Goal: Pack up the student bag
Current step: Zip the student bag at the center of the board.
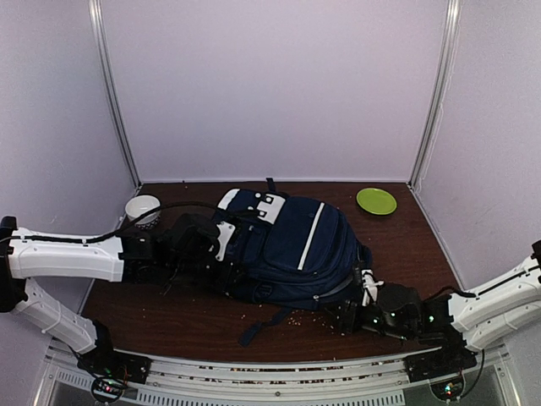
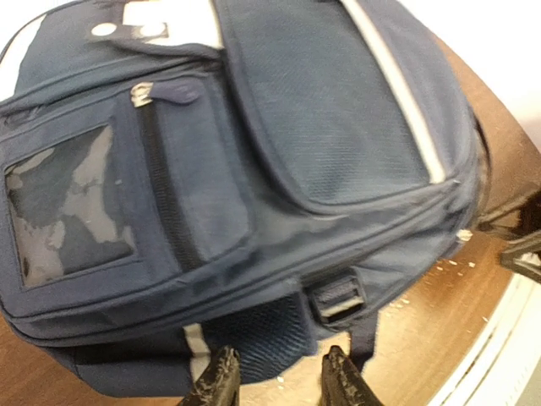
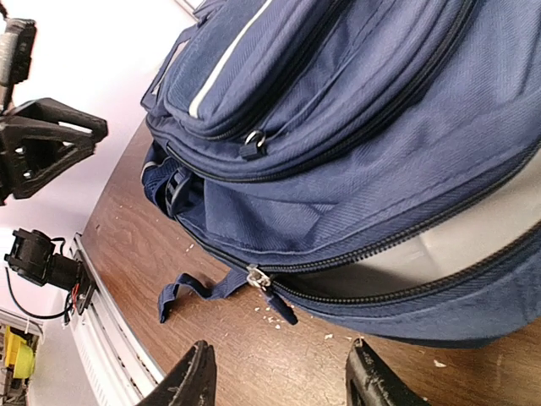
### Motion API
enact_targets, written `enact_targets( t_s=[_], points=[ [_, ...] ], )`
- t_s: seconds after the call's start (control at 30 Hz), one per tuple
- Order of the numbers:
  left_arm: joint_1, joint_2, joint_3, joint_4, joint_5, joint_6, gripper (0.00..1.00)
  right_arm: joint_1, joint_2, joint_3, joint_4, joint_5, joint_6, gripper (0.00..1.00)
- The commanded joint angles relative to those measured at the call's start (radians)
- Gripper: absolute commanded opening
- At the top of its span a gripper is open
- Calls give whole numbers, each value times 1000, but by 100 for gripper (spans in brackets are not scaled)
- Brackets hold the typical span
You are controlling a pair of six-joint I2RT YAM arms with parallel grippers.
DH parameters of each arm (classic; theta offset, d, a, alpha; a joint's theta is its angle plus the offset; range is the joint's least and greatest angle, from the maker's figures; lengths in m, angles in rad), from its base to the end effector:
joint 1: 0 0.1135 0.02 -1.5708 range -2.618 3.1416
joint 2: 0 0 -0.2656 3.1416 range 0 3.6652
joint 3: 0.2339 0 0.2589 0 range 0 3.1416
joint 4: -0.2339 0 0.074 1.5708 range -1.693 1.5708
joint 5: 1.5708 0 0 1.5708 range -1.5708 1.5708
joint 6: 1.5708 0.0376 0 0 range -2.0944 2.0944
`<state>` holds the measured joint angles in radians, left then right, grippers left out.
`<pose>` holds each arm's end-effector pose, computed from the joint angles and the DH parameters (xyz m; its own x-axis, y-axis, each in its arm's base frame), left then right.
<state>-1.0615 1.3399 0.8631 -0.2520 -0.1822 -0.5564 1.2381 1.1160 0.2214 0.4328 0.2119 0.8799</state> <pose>0.1490 -0.2528 0.2359 -0.6944 0.1782 -0.6972 0.5017 0.8145 -0.2915 0.0750 0.1930 0.1439 -0.7575 0.1149 -0.6427 -0.4375 0.6414 0.6302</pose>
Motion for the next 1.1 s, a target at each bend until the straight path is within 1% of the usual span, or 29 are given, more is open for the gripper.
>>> enact_targets(
  t_s=[0.0,0.13,0.23,0.37,0.47,0.67,0.87,1.0,1.07],
  points=[
    [-42,6,70,21,-2,-10,58,-5,57,-15,147,-39,2,52],
    [-70,85,145,58,53,-2,56,-7,113,-24,186,-34,-3,52],
    [-73,149,186,85,104,-6,54,-19,165,-37,252,-57,4,52],
    [-82,226,235,117,169,-11,52,-33,208,-25,280,-75,1,52],
    [-89,271,266,117,188,-13,51,-43,241,-10,291,-84,-2,51],
    [-91,305,280,112,208,-24,50,-64,325,1,383,-126,2,48],
    [-91,323,282,112,218,-27,48,-68,364,5,461,-157,-7,46],
    [-90,333,286,112,224,-27,48,-69,371,2,490,-161,-10,46],
    [-91,335,286,111,225,-28,48,-69,366,-1,484,-148,-8,49]
  ],
)
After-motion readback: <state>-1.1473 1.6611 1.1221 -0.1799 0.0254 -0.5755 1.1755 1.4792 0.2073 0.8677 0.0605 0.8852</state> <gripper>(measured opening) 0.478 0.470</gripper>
